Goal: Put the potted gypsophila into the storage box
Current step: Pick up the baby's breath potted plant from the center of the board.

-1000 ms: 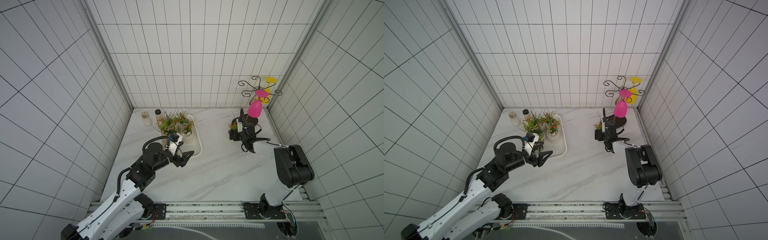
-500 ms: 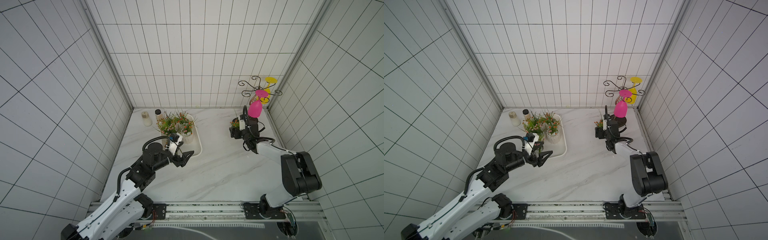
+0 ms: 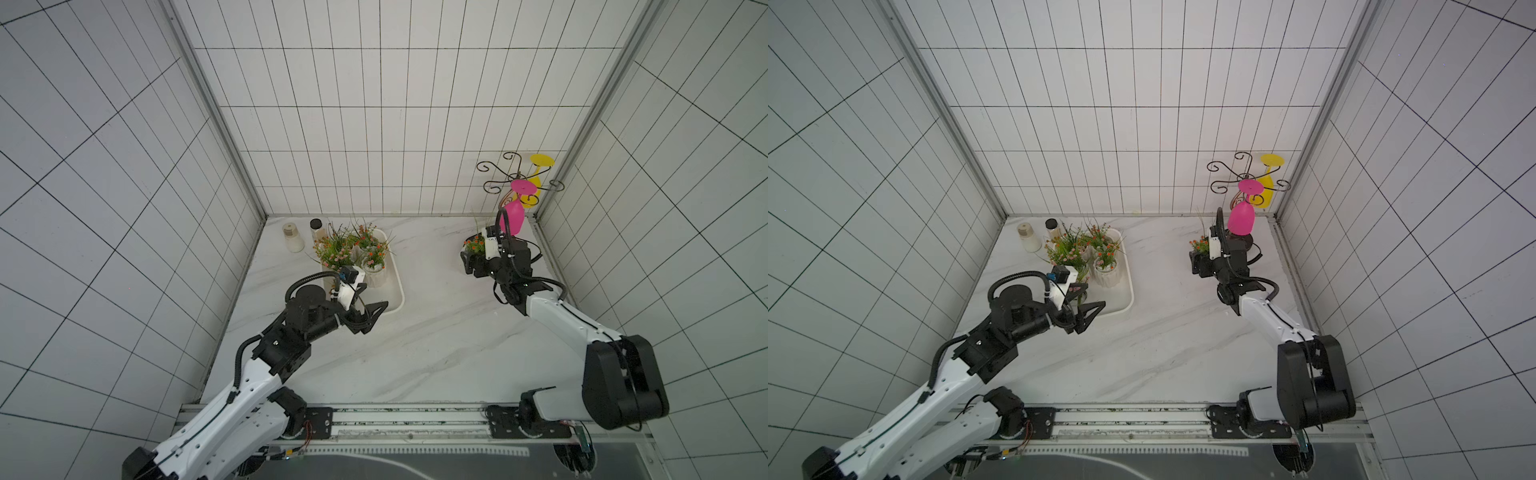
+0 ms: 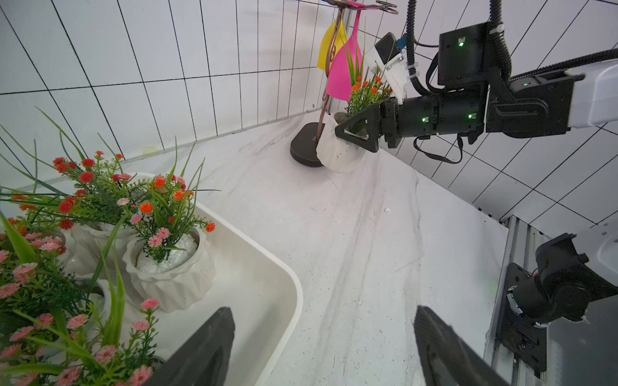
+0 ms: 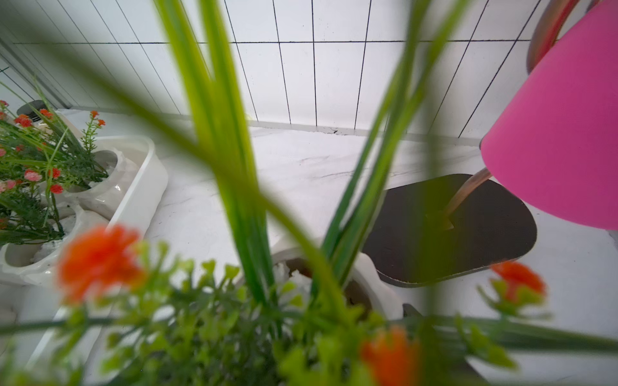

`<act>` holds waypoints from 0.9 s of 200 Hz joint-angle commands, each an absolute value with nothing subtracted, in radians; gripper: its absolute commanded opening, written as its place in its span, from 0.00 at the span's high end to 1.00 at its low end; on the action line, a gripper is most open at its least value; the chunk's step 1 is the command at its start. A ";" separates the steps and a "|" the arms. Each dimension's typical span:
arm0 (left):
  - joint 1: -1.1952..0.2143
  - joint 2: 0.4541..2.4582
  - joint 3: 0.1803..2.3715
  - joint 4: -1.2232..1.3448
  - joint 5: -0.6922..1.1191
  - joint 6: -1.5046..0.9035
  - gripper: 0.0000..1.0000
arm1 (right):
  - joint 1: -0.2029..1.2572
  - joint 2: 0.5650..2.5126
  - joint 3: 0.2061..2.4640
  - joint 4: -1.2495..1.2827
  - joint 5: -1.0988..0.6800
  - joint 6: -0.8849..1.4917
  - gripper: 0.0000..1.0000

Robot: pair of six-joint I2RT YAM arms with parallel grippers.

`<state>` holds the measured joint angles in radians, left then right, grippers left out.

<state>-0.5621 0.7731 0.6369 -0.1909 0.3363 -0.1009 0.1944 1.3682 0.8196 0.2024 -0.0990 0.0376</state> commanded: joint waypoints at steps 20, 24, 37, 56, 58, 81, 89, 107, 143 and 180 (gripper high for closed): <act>-0.564 0.779 0.629 -0.168 0.331 -0.102 0.16 | 0.189 1.270 0.782 0.196 -0.171 0.006 0.18; -0.563 0.778 0.629 -0.169 0.331 -0.104 0.16 | 0.189 1.263 0.782 0.191 -0.172 0.005 0.18; -0.564 0.779 0.632 -0.171 0.331 -0.104 0.16 | 0.189 1.243 0.783 0.173 -0.182 0.005 0.18; -0.564 0.780 0.634 -0.176 0.331 -0.104 0.16 | 0.189 1.210 0.787 0.146 -0.202 0.000 0.18; -0.564 0.781 0.635 -0.176 0.331 -0.104 0.16 | 0.189 1.207 0.787 0.144 -0.204 0.000 0.18; -0.564 0.778 0.634 -0.177 0.328 -0.105 0.16 | 0.190 1.166 0.793 0.114 -0.228 -0.002 0.18; -0.564 0.776 0.634 -0.176 0.328 -0.104 0.16 | 0.190 1.153 0.795 0.107 -0.235 -0.003 0.18; -0.564 0.772 0.633 -0.177 0.327 -0.106 0.16 | 0.190 1.128 0.802 0.083 -0.249 -0.006 0.19; -0.564 0.761 0.629 -0.178 0.323 -0.110 0.16 | 0.192 1.087 0.822 0.034 -0.281 -0.017 0.20; -0.564 0.756 0.628 -0.178 0.319 -0.111 0.16 | 0.192 1.057 0.842 0.000 -0.315 -0.040 0.21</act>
